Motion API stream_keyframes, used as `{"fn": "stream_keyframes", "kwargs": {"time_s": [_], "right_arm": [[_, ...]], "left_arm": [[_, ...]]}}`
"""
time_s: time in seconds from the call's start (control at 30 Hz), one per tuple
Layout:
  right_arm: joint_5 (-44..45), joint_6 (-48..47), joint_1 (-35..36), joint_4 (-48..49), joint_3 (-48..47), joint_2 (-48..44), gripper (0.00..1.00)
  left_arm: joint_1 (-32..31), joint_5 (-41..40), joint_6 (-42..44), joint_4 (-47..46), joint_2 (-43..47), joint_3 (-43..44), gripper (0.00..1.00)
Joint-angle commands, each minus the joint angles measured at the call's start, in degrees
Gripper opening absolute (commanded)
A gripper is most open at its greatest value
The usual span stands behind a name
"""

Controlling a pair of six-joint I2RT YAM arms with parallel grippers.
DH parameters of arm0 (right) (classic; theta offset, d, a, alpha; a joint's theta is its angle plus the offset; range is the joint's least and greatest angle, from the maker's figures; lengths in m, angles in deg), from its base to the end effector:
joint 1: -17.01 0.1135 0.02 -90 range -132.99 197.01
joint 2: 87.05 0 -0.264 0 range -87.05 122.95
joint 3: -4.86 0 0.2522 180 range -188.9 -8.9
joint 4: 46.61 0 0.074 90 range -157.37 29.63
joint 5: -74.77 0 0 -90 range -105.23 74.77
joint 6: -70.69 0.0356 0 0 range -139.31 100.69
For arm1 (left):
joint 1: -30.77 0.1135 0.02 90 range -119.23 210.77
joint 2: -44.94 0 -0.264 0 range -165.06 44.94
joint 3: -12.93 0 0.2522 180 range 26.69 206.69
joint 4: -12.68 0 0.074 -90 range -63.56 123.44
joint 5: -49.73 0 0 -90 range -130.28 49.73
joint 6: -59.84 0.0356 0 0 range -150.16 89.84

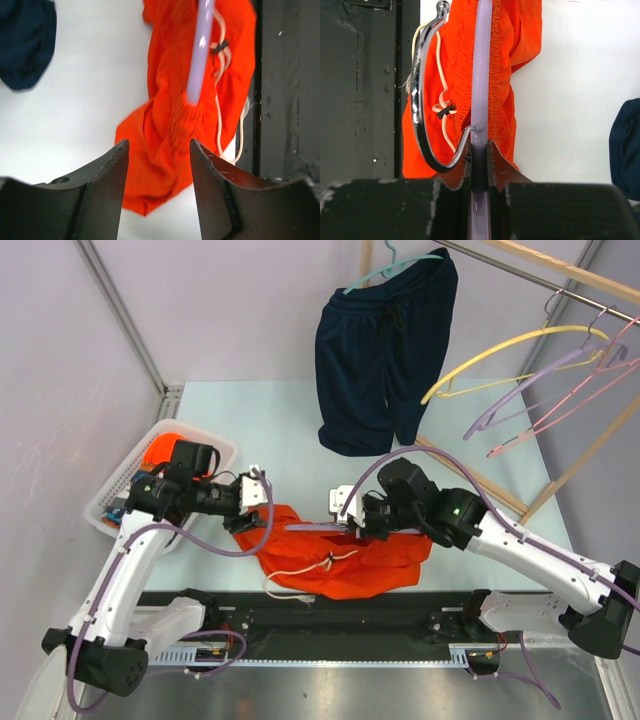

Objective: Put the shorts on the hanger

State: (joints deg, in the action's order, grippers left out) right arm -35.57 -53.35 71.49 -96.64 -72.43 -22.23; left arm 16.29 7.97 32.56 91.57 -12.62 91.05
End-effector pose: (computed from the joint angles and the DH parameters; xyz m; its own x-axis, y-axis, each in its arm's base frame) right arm 0.1288 0.2018 0.3414 0.2233 -0.5905 -0.7755 -0.9633 -0.0122 -0.2682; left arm 0.1539 -0.0672 0.3417 0.1073 0.5836 -0.8049 0.9825 0.0615 0.1756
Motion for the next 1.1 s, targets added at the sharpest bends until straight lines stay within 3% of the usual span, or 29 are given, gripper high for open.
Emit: {"fn": "stream_keyframes", "kwargs": {"time_s": [0.0,0.13,0.3,0.53,0.6,0.77,1.07], "right_arm": [[0.91,1.43,-0.25,2.43,-2.83,0.57,0.00],[1.00,1.61,-0.25,2.17,-3.53,1.01,0.00],[1.09,1.61,-0.43,2.17,-3.88,0.84,0.00],[1.27,1.79,-0.51,2.08,-4.94,1.01,0.00],[1.35,1.53,-0.51,1.82,-5.29,1.01,0.00],[1.35,0.38,-1.21,-0.02,-5.73,0.05,0.00],[0.65,0.38,-2.97,-2.49,-6.08,-2.32,0.00]], "left_arm": [[-6.34,0.37,-10.06,-7.81,2.36,1.48,0.55],[-11.52,-3.85,-12.36,-10.80,2.81,-0.28,0.45],[-13.20,-5.62,-13.41,-11.25,0.96,-0.55,0.35],[-15.75,-10.27,-17.45,-15.10,0.78,-3.53,0.35],[-16.63,-14.47,-17.98,-15.64,0.70,-4.15,0.30],[-16.46,-23.63,-15.79,-13.45,-0.36,-5.47,0.17],[-13.30,-29.71,-13.50,-13.97,-0.01,-7.67,0.11]]}}
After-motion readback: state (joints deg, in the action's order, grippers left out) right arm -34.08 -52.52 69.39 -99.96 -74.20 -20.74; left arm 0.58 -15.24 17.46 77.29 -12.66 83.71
